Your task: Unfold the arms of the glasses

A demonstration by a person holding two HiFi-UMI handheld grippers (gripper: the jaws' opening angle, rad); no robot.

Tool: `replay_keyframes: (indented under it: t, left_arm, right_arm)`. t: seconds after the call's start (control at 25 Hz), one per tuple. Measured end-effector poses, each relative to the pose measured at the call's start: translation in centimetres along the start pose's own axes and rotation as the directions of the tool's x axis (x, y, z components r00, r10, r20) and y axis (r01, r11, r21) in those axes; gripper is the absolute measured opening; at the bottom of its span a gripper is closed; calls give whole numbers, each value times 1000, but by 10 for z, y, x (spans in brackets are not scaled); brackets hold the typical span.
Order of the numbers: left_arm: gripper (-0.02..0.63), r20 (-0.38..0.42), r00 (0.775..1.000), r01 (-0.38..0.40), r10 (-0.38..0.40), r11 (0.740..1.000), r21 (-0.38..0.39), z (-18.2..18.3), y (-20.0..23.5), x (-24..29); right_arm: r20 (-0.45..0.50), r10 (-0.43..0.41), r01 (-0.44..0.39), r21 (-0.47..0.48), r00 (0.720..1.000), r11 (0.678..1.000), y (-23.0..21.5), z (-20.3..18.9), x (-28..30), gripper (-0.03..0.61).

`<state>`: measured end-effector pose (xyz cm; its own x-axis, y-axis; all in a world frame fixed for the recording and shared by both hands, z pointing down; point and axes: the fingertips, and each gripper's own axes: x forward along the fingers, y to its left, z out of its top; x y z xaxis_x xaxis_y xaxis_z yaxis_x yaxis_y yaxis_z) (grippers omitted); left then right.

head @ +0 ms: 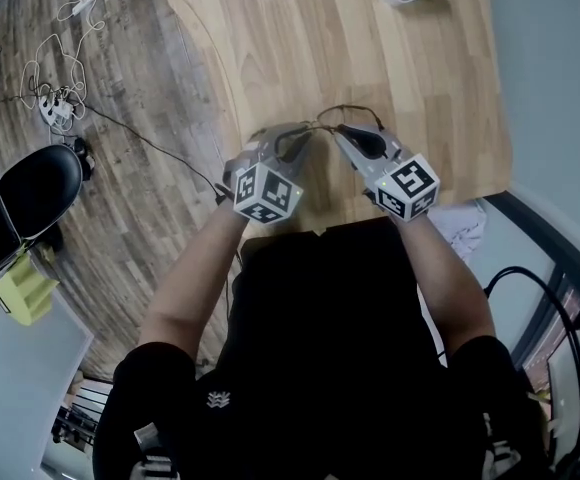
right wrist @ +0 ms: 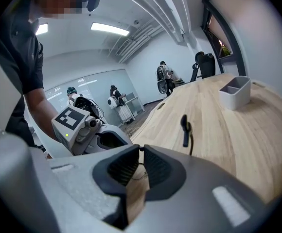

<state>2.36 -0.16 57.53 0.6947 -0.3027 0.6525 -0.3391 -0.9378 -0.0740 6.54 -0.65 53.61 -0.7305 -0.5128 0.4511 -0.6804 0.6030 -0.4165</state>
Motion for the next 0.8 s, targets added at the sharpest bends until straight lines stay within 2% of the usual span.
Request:
replay_keyframes:
  t: [0.52,0.8]
  left_arm:
    - [87,43,995,-90,93,995,-46,10,8,-47]
    - [87,32,991,-130,133,988,-84,3,1,-69]
  right_arm:
    - [1,15,-14,-66,1000,998,26,12,0,29]
    - [-5,9,-10,-91,1000,996,35,14,-3,28]
